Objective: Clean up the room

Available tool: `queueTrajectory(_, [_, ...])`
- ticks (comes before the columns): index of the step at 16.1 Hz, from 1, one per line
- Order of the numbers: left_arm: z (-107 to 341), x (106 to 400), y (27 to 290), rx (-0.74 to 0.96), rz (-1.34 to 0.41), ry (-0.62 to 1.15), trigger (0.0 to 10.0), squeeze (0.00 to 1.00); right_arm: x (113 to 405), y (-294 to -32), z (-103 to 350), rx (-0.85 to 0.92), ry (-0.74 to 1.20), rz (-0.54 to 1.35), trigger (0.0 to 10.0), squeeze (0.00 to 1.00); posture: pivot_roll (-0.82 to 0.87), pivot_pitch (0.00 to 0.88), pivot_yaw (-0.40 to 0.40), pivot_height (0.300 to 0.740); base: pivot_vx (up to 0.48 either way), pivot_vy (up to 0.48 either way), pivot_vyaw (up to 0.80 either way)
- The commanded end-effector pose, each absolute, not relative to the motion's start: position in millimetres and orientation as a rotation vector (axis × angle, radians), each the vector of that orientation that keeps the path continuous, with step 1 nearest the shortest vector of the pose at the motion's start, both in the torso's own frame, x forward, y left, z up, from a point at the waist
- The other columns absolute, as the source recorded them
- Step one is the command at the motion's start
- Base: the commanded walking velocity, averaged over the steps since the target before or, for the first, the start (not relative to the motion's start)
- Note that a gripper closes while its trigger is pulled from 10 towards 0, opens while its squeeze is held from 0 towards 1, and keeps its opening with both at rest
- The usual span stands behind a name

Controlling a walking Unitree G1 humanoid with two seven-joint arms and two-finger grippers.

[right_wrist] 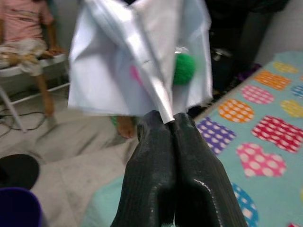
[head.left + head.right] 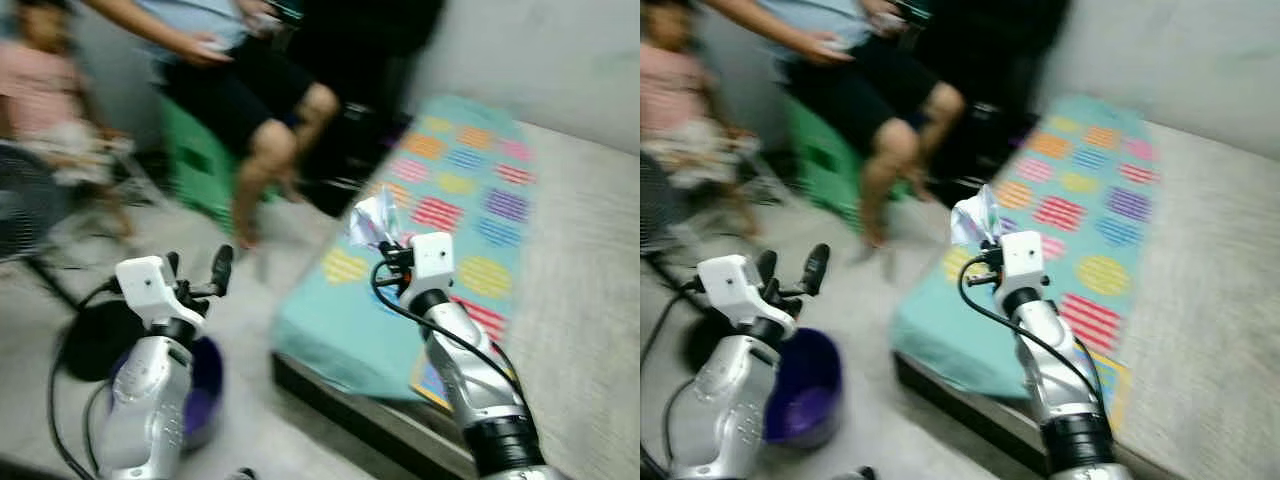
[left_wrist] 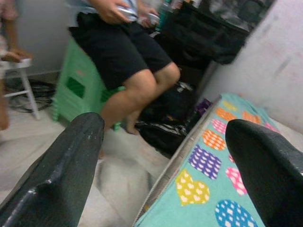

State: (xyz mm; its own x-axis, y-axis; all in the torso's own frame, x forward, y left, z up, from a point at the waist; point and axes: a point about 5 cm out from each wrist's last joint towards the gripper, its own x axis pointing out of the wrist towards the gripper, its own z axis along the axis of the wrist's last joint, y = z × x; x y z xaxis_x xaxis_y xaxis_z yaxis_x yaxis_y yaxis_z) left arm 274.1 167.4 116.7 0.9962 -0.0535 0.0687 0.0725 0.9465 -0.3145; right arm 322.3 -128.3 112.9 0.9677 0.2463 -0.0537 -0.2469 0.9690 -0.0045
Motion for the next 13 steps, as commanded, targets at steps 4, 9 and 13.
queueTrajectory(4, [118.7,275.3,166.8,-0.304,-0.067,-0.06,10.0,0.0,324.0,-127.6,117.7,-0.008,0.027,0.258,10.0,0.0,-0.02,0.045,-0.063,0.74,0.0,0.0,0.8])
queueTrajectory(9, [119.5,276.5,167.5,-0.3,-0.068,-0.062,10.0,0.0,324.7,-125.7,117.6,0.002,0.025,0.256,10.0,0.0,-0.01,0.042,-0.063,0.74,0.0,0.0,0.8])
queueTrajectory(13, [120.0,277.3,167.9,-0.298,-0.066,-0.064,10.0,0.0,325.8,-124.9,117.3,-0.005,0.027,0.267,10.0,0.0,-0.01,0.035,-0.063,0.74,0.0,0.0,0.75])
